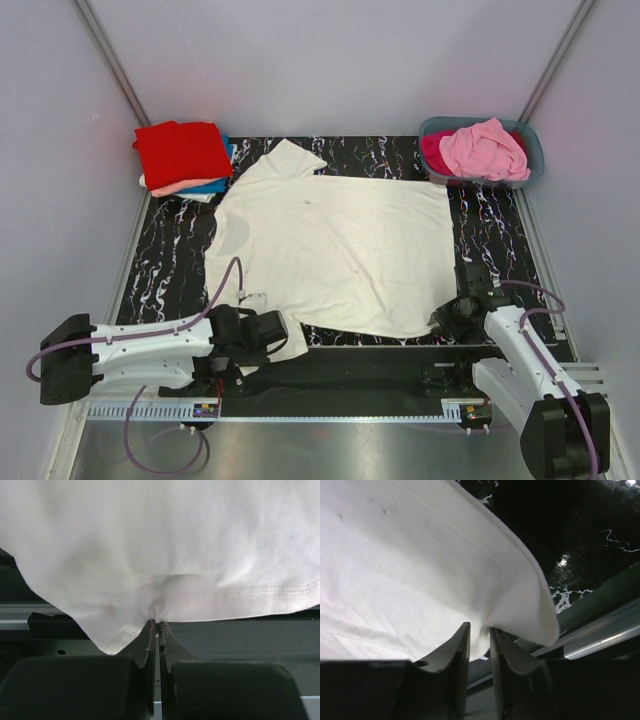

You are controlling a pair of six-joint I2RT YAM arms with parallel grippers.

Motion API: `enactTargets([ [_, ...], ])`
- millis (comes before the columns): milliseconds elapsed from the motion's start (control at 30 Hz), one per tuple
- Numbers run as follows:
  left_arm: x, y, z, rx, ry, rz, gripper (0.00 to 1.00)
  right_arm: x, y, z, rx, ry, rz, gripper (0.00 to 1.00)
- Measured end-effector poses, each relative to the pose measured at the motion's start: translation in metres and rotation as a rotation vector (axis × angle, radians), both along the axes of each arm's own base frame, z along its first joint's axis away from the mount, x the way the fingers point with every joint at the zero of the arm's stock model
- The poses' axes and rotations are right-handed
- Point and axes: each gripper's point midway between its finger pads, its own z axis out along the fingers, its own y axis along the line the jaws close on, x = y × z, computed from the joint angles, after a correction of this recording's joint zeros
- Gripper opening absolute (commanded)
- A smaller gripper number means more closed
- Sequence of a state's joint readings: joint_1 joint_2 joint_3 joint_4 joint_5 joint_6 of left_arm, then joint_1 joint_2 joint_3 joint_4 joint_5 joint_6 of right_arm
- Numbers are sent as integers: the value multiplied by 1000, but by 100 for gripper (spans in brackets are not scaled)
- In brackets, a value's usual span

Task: Fold and stack the t-shirts
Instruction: Fold the tshirt

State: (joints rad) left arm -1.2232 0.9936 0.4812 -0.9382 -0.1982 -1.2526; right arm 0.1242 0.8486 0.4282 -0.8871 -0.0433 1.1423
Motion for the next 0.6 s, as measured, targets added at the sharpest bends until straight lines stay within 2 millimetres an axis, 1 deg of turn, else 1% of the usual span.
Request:
enactTargets([
  [33,0,0,0,-1,0,0,0,0,0,0,0,-2,1,7],
  [100,0,0,0,-1,0,-4,0,0,0,0,-3,-4,15,0],
  [400,0,0,1,-4,-3,-13,0,0,4,3,12,-30,75,0],
  [533,3,-3,4,-20,-18,-12,0,2,4,11,11,-72,94,0],
  [600,8,-8,12,-48,-40,-8,0,5,4,19,9,-100,105,0],
])
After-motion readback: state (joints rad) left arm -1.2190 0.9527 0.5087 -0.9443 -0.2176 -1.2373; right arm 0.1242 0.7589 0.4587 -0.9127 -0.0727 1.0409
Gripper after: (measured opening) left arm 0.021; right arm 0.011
